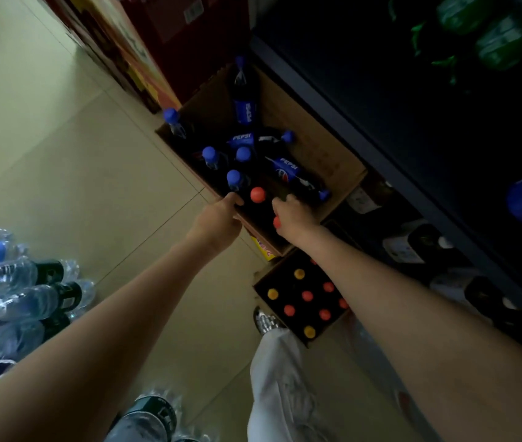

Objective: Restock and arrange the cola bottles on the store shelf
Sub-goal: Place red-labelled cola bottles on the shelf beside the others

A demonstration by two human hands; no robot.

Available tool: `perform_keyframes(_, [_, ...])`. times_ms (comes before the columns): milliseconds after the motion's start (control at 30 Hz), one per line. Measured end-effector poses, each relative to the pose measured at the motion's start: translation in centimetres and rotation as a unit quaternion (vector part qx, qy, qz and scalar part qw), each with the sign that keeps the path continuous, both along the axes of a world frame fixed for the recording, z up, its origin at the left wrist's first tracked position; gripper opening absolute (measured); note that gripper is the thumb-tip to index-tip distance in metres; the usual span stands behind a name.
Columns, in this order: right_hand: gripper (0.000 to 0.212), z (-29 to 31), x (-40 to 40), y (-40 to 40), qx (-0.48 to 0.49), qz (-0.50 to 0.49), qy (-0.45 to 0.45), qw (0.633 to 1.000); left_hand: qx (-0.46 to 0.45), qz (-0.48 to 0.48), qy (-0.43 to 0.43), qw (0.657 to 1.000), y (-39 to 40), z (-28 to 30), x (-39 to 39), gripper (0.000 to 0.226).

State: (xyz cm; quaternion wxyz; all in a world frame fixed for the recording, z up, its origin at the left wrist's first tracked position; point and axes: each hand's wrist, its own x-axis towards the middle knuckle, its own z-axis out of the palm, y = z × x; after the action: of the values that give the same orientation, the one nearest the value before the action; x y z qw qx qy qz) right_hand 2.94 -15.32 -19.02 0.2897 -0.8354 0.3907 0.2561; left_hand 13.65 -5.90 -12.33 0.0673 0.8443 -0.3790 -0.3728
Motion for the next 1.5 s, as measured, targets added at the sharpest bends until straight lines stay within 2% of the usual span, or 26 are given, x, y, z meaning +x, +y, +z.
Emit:
perform_keyframes(267, [0.038, 0.6, -0.4, 0.6, -0.082, 0.047, -0.014, 0.995, -0.040, -0.016, 0.009, 0.999, 0.9, 0.4, -1.2, 0.045])
perform_keyframes(333, [0.037, 2.6, -1.7, 0.9, -0.071, 0.012, -0.038, 0.997, -0.048, -0.014, -0.005, 0.999, 1.7, 1.5, -1.6, 0.045])
perform_keyframes(400, [0.020, 6.3, -3.8, 1.0, -0.051, -0.045, -0.087, 0.994, -0.053, -0.017, -0.013, 0.998, 2.3, 3.7, -2.6, 0.045])
perform_keyframes(500, [0.032, 15.4, -8.2, 1.6, -0.033, -0.083, -0.140, 0.986, -0.056, -0.070, -0.016, 0.996, 2.7, 9.7, -6.3, 0.052])
perform_keyframes(567, [0.028, 23.3, -11.6, 2.8, -0.050, -0.074, -0.166, 0.982, -0.075, -0.136, -0.007, 0.988, 2.5, 15.5, -9.6, 0.061])
perform_keyframes(667, [0.025, 35.9, -17.2, 5.0, -0.108, -0.057, -0.218, 0.968, -0.102, -0.235, 0.045, 0.966, 1.6, 25.7, -15.2, 0.068])
perform_keyframes(767, [0.019, 47.4, -24.3, 7.2, -0.184, -0.083, -0.248, 0.947, -0.084, -0.286, 0.140, 0.944, 1.6, 35.9, -21.6, 0.060])
perform_keyframes(833, [0.020, 53.5, -30.0, 8.4, -0.225, -0.146, -0.265, 0.926, -0.089, -0.321, 0.193, 0.923, 2.1, 41.4, -26.4, 0.058])
perform_keyframes(933, [0.029, 60.2, -39.2, 10.0, -0.275, -0.245, -0.302, 0.880, -0.142, -0.420, 0.172, 0.880, 2.7, 47.3, -34.9, 0.064])
perform_keyframes(1000, [0.029, 63.4, -45.5, 11.3, -0.309, -0.298, -0.325, 0.843, -0.198, -0.443, 0.174, 0.857, 3.3, 50.1, -41.4, 0.063])
perform_keyframes(1133, [0.029, 68.2, -58.9, 15.5, -0.363, -0.355, -0.369, 0.778, -0.272, -0.457, 0.231, 0.815, 5.3, 54.1, -55.3, 0.045])
perform_keyframes(1233, [0.029, 70.0, -69.3, 19.3, -0.386, -0.364, -0.399, 0.747, -0.312, -0.451, 0.280, 0.788, 6.8, 55.6, -65.2, 0.043])
perform_keyframes(1333, [0.027, 70.1, -79.8, 22.6, -0.286, -0.401, -0.403, 0.771, -0.345, -0.441, 0.310, 0.768, 8.2, 56.0, -74.5, 0.049])
perform_keyframes(1433, [0.052, 69.0, -88.2, 25.1, -0.214, -0.442, -0.281, 0.824, -0.352, -0.446, 0.309, 0.763, 8.8, 56.6, -82.5, 0.050])
perform_keyframes(1500, [0.066, 67.7, -92.2, 25.9, -0.223, -0.455, -0.245, 0.827, -0.361, -0.448, 0.302, 0.760, 8.5, 57.4, -87.5, 0.052])
